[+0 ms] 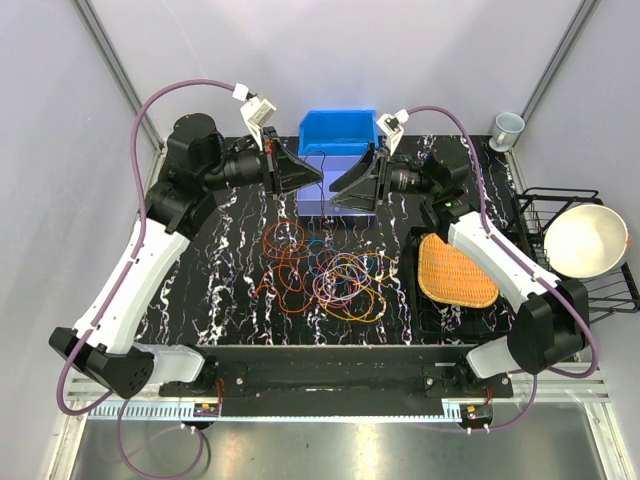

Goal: Untangle the cables

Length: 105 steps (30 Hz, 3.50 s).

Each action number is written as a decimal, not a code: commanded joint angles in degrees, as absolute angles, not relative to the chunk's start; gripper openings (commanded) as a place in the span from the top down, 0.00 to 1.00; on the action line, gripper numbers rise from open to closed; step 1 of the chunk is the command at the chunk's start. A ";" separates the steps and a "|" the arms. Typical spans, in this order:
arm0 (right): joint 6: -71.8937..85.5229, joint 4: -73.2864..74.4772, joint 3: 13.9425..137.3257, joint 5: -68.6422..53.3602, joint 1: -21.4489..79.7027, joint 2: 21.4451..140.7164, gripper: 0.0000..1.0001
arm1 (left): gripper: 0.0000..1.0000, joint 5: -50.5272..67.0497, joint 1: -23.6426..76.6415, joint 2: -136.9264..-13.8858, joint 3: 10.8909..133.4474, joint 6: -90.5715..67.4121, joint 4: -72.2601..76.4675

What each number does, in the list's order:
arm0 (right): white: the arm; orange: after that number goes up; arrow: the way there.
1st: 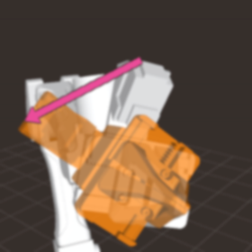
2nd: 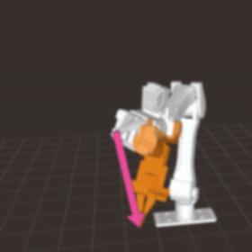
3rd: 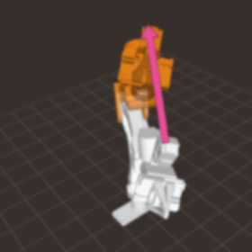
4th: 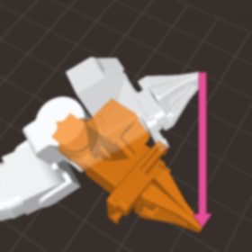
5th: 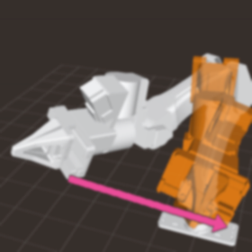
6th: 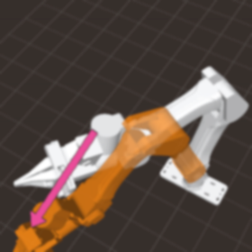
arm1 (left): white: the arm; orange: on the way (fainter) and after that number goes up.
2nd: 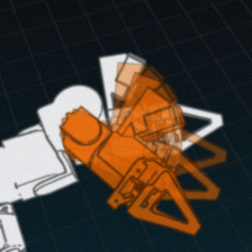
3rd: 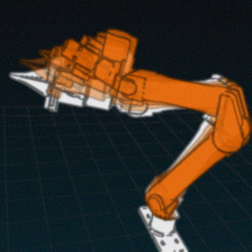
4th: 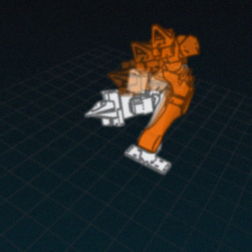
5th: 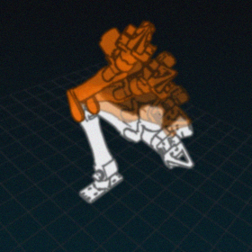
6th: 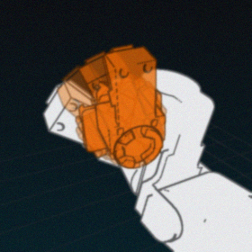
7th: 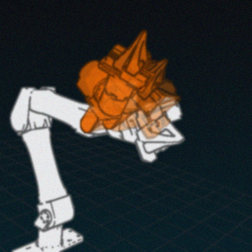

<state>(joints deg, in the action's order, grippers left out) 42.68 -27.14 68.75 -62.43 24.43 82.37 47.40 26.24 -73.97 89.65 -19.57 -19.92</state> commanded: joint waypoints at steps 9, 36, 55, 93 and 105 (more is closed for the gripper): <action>62.82 -57.89 72.07 -64.68 24.34 93.95 0.00 | 1.00 54.67 26.54 -71.81 90.26 -25.93 -9.76; 87.01 -88.07 67.33 -64.42 24.70 94.66 0.00 | 1.00 49.14 24.26 -79.19 91.49 -28.21 -6.41; 87.19 -85.70 68.03 -63.81 25.22 97.47 0.89 | 1.00 42.63 24.26 -81.21 93.43 -26.80 -10.63; 17.05 41.05 158.28 -21.71 25.22 105.55 1.00 | 0.03 2.46 24.26 -49.49 51.88 -21.79 -30.15; 18.02 35.86 152.58 -22.41 25.22 101.87 1.00 | 0.15 3.16 28.04 -58.70 43.59 -29.35 -11.87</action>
<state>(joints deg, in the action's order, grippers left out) 18.59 38.00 154.52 -23.14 25.02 104.36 4.05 27.07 -53.93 42.98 -27.57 -22.94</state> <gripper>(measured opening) 0.012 0.884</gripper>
